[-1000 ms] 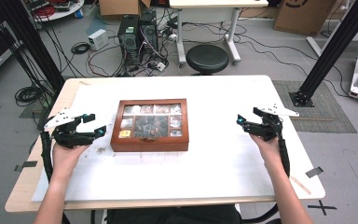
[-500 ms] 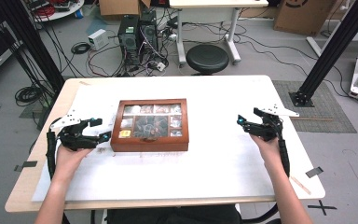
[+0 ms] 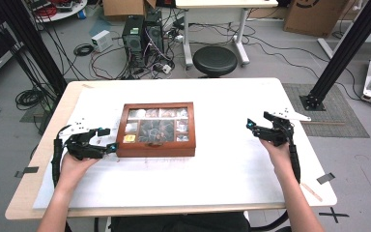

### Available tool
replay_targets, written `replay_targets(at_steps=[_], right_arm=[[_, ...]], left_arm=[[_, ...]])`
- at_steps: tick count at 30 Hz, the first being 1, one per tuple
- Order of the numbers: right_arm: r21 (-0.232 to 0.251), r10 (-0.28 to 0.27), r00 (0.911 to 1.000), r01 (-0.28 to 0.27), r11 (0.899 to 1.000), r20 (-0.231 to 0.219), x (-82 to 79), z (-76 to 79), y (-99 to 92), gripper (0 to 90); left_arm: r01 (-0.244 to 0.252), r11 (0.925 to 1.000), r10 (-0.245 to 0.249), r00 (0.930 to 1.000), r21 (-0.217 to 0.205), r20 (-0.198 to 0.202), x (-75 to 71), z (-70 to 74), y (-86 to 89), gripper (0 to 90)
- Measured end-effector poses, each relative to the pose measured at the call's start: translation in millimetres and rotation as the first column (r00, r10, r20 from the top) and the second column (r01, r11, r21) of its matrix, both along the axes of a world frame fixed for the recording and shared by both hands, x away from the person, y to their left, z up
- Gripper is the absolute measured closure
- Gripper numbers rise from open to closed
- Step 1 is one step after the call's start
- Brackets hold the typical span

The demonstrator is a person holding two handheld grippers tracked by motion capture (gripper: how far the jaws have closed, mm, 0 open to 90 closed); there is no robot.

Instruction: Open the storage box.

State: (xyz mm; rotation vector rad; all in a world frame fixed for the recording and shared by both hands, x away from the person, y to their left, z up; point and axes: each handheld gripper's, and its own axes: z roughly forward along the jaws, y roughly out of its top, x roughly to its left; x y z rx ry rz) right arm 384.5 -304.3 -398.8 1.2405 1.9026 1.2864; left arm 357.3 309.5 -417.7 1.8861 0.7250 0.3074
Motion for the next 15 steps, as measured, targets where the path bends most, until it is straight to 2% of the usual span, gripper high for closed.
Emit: replay_targets(at_steps=[4, 15], right_arm=[[-0.002, -0.002, 1.0000, 0.002, 1.000, 0.000, 0.1, -0.5, -0.1, 21.9], [-0.004, -0.003, 1.0000, 0.002, 1.000, -0.005, 0.4, -1.7, 0.4, 21.9]], left_arm=[[0.013, 0.9998, -0.013, 0.9995, 0.015, -0.029, 0.4, -4.2, -1.9, 22.8], [0.049, 0.9977, -0.046, 0.9968, 0.048, -0.065, 1.2, -9.4, -6.4, 22.8]])
